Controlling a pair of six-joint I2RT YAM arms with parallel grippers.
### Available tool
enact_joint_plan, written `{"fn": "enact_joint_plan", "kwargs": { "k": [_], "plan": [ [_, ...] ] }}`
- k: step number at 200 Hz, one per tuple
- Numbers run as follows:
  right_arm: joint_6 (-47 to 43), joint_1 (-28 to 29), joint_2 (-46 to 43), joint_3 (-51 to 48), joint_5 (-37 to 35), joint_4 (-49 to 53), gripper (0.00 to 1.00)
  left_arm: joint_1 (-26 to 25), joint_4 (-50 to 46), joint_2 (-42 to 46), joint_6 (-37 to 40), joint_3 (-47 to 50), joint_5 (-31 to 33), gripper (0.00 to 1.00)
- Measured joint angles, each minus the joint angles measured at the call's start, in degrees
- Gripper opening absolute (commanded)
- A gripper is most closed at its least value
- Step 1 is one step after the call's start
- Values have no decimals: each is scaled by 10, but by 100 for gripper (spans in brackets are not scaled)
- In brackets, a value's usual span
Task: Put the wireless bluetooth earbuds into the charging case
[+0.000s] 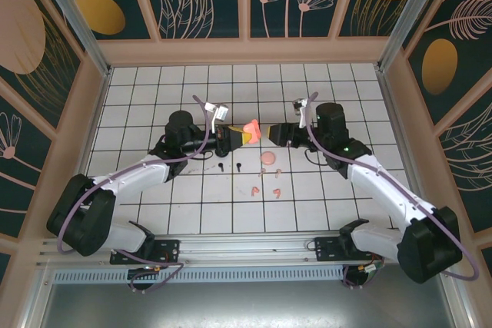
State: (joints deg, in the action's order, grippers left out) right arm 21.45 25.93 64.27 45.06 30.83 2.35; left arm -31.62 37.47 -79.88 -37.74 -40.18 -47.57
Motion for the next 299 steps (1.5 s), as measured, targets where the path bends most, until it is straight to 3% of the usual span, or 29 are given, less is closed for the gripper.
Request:
{"fn": "enact_joint_plan", "kwargs": {
  "k": [48, 103, 299],
  "plan": [
    [30, 0, -10, -21, 80, -50, 54, 0, 8, 2, -5, 0, -1, 0],
    [61, 0, 4, -38, 122, -101, 50, 0, 28, 8, -16, 0, -2, 0],
    [110, 7, 59, -40, 146, -191, 39, 0, 31, 9, -30, 0, -2, 0]
  ]
}}
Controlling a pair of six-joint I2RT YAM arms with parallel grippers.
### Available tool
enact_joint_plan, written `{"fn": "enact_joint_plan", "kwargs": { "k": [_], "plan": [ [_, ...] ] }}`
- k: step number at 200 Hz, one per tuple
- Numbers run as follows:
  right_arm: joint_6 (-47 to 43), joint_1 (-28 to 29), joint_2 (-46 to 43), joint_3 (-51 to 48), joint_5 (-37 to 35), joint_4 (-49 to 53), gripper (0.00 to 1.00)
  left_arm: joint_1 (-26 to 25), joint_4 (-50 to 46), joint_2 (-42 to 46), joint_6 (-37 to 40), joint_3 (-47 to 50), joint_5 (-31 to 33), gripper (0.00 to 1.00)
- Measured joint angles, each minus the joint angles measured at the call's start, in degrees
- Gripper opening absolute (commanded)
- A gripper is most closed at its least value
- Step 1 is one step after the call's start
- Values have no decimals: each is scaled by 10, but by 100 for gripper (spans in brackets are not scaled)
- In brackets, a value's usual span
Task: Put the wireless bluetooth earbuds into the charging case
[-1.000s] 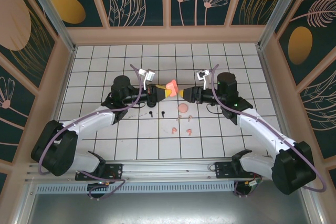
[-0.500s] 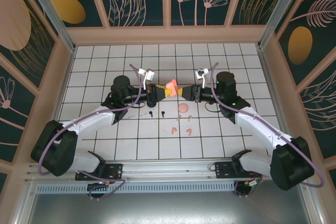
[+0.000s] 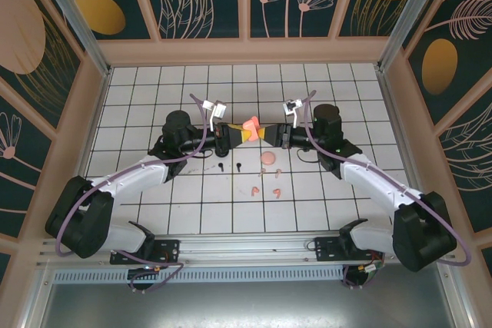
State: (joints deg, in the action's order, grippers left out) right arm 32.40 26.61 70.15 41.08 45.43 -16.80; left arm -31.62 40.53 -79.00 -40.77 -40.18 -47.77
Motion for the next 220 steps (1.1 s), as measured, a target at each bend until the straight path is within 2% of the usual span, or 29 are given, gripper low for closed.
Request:
{"fn": "enact_joint_plan", "kwargs": {
  "k": [60, 207, 220],
  "plan": [
    [10, 3, 11, 0, 10, -14, 32, 0, 9, 0, -2, 0, 0, 0],
    [43, 0, 13, 0, 6, -40, 0, 1, 37, 0, -12, 4, 14, 0],
    [43, 0, 13, 1, 5, -40, 0, 1, 38, 0, -13, 4, 15, 0]
  ]
}}
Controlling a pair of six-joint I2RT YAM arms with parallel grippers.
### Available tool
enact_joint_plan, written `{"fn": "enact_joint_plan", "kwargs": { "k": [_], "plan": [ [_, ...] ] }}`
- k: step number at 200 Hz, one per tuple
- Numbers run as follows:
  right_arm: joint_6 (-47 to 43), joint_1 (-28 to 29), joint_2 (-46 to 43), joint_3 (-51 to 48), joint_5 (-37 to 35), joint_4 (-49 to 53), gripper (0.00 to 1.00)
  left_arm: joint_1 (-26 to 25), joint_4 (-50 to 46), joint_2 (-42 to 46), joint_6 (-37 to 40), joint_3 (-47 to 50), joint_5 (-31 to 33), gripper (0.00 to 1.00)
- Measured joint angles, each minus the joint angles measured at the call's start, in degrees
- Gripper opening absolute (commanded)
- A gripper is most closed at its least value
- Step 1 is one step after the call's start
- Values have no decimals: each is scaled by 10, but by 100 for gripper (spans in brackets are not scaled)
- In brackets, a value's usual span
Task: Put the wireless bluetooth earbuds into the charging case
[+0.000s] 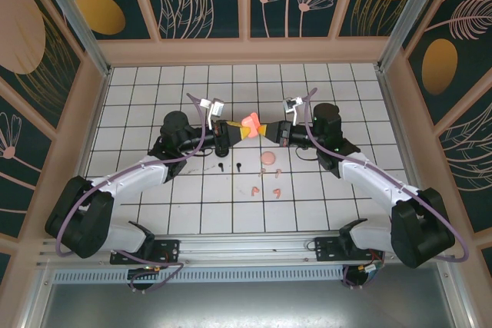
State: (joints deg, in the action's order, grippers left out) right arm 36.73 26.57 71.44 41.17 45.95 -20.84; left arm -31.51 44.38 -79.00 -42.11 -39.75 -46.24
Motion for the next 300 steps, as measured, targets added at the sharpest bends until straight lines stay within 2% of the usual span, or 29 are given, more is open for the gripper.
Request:
{"fn": "enact_joint_plan", "kwargs": {
  "k": [74, 84, 94, 171, 198, 280, 300],
  "plan": [
    [1, 0, 0, 0, -6, 0, 0, 0, 4, 0, -2, 2, 6, 0],
    [1, 0, 0, 0, -7, 0, 15, 0, 4, 0, -2, 2, 7, 0],
    [1, 0, 0, 1, -9, 0, 18, 0, 4, 0, -2, 2, 7, 0],
    [-17, 2, 2, 23, -9, 18, 21, -2, 25, 0, -15, 2, -1, 0],
    [-21, 2, 7, 29, -8, 18, 25, -6, 26, 0, -17, 2, -9, 0],
    [-29, -2, 7, 29, 9, 17, 0, -5, 30, 0, -24, 2, -10, 0],
    [-31, -2, 7, 29, 11, 17, 0, -5, 30, 0, -26, 2, -9, 0]
  ]
}}
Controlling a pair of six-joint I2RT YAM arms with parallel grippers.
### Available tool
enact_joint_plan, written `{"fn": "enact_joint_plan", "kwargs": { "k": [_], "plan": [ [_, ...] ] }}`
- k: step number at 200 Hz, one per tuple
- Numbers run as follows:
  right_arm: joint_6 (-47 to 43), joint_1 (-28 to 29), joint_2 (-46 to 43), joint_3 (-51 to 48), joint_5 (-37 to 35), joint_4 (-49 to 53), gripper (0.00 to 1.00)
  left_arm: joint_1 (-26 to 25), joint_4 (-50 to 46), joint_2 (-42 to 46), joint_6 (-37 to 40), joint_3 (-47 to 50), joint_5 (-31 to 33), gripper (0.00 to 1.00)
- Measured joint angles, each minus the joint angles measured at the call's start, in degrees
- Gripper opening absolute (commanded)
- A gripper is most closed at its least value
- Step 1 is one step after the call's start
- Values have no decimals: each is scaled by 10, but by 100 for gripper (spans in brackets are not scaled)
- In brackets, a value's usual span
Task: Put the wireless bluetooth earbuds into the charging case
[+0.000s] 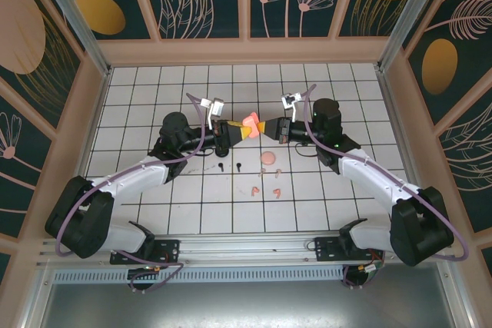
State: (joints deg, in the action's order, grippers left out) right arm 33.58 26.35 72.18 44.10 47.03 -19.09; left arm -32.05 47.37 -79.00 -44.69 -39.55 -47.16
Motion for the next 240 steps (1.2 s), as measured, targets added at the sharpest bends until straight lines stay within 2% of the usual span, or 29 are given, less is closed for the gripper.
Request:
{"fn": "enact_joint_plan", "kwargs": {
  "k": [18, 24, 46, 53, 66, 94, 123, 162, 201, 240],
  "plan": [
    [0, 0, 0, 0, 0, 0, 0, 0, 0, 0, 0, 0, 0, 0],
    [0, 0, 0, 0, 0, 0, 0, 0, 0, 0, 0, 0, 1, 7],
    [-2, -1, 0, 0, -1, 0, 0, -1, -1, 0, 0, 0, 12, 47],
    [-2, -1, 0, 0, -3, 2, 0, -2, -5, 0, 3, 0, 17, 55],
    [-6, -4, 0, 2, -6, 13, 0, -3, -22, 1, 9, 0, 35, 65],
    [-33, -31, -2, 16, -9, 66, 0, -3, -121, 24, 59, -10, 78, 76],
    [-88, -63, -3, 56, -18, 149, 0, -3, -265, 57, 150, -78, 117, 84],
    [-202, -72, 12, 154, -42, 278, 0, 10, -462, 44, 292, -241, 127, 89],
    [-314, -72, 52, 205, -80, 371, 0, 35, -637, -42, 418, -395, 100, 88],
    [-389, -72, 76, 205, -99, 422, 0, 52, -780, -139, 501, -503, 59, 77]
  ]
}}
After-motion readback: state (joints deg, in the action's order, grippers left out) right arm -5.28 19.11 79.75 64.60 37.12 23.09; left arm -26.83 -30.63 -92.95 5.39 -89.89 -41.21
